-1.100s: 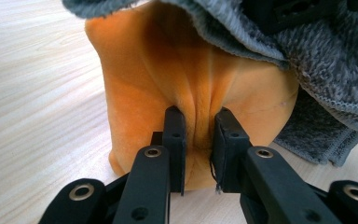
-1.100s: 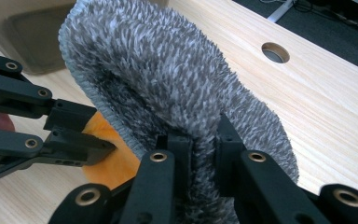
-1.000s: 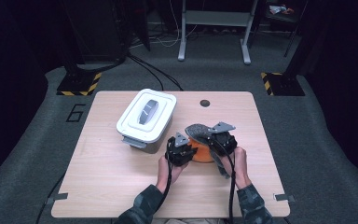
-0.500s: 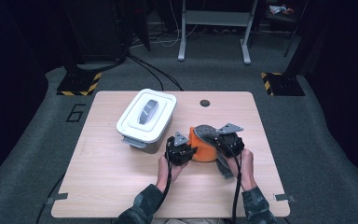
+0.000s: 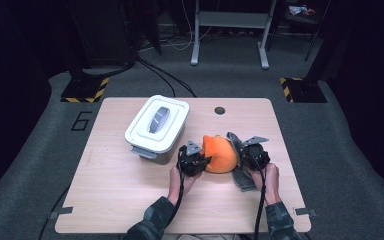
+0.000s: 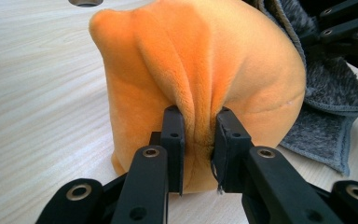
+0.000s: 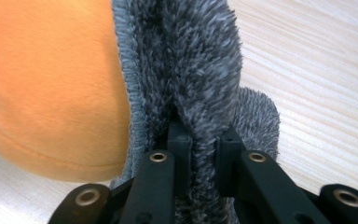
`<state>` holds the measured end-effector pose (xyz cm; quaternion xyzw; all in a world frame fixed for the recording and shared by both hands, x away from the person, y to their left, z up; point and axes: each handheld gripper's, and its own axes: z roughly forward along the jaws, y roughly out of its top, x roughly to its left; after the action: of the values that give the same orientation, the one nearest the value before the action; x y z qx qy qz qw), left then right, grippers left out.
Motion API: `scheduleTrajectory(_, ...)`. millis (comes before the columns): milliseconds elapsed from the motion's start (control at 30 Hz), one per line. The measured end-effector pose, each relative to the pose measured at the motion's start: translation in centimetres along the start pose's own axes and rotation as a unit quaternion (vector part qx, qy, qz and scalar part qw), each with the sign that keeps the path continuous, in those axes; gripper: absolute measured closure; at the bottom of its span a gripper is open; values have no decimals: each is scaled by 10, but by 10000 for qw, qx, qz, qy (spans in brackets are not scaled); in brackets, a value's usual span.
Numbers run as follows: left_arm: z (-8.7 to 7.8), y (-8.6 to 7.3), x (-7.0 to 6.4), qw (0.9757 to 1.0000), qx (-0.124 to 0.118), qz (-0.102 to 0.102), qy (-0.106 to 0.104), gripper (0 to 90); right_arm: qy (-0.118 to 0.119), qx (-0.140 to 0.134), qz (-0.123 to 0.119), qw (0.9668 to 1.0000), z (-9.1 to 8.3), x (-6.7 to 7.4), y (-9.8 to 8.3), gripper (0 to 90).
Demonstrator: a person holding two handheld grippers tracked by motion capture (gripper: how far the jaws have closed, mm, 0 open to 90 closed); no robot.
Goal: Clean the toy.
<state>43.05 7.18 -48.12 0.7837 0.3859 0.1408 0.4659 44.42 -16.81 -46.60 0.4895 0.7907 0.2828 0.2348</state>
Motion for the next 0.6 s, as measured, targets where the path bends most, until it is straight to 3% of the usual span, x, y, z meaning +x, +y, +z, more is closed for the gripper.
scheduleTrajectory(67, 0, 1, -1, 10000, 6, -15, -2, 760, 1, -71, 16, 10000, -4, -1, 0, 811)
scheduleTrajectory(167, 0, 2, -2, 10000, 6, 18, -2, 760, 76, -471, 58, 9988, -19, 1, 6, 812)
scheduleTrajectory(267, 0, 3, -3, 10000, 24, 52, 11, 760, 151, -740, -204, 9969, -37, 10, 18, 812)
scheduleTrajectory(400, 0, 3, -4, 10000, 10, 45, -3, 759, 341, -1078, -569, 9920, -51, 29, 36, 812)
scheduleTrajectory(500, -1, 4, -5, 9999, 53, 115, -11, 758, 486, -1138, -784, 9892, -51, 44, 46, 811)
scheduleTrajectory(600, -1, 4, -5, 9999, 47, 88, -31, 758, 555, -999, -896, 9894, -41, 53, 51, 811)
